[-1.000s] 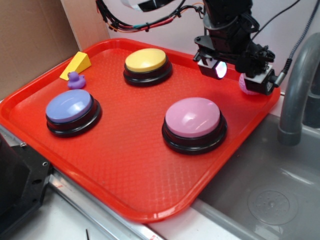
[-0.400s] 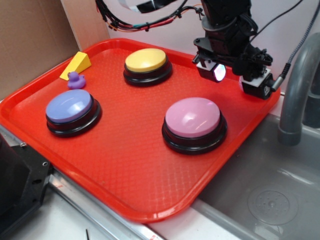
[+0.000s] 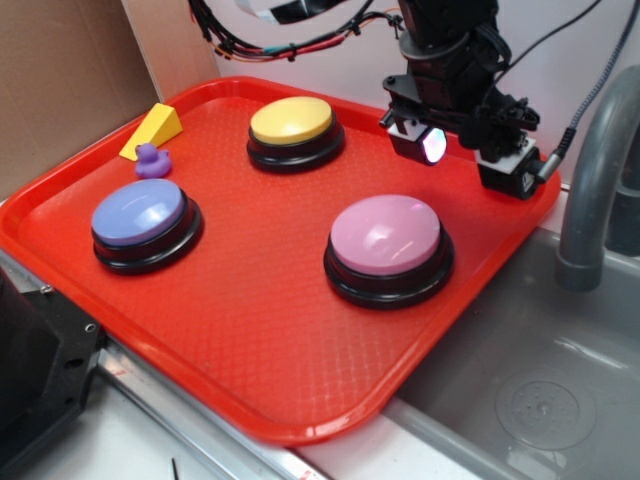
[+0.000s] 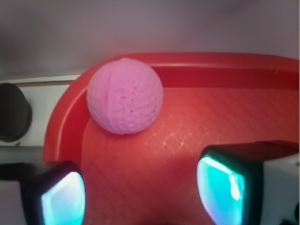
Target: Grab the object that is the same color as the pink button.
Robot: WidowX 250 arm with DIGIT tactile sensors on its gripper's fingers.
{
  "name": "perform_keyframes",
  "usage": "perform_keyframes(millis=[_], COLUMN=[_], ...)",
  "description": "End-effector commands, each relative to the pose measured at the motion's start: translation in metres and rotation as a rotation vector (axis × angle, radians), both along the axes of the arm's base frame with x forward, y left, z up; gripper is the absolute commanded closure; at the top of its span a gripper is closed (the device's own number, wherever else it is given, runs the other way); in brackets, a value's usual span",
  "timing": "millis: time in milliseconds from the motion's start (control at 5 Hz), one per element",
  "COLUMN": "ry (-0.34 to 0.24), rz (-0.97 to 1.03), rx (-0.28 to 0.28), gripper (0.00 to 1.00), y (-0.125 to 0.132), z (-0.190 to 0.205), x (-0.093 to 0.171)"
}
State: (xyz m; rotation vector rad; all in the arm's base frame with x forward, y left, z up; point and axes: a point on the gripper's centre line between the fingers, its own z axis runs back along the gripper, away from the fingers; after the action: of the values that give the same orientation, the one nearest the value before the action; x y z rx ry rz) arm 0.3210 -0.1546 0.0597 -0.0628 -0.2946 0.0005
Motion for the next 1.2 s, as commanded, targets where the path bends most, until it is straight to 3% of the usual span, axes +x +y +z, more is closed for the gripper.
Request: perform_keyframes(millis=[0, 600, 1000], ry=[-0.073, -0.083, -0.061], rz=[0.004, 0.016, 0.015], rx=[-0.037, -0.023, -0.016], gripper=[0.0, 0.0, 0.0], y=[-0.005, -0.008, -0.005], z=[0.03, 0.017, 0.009], x=[0.009, 0.025, 0.03])
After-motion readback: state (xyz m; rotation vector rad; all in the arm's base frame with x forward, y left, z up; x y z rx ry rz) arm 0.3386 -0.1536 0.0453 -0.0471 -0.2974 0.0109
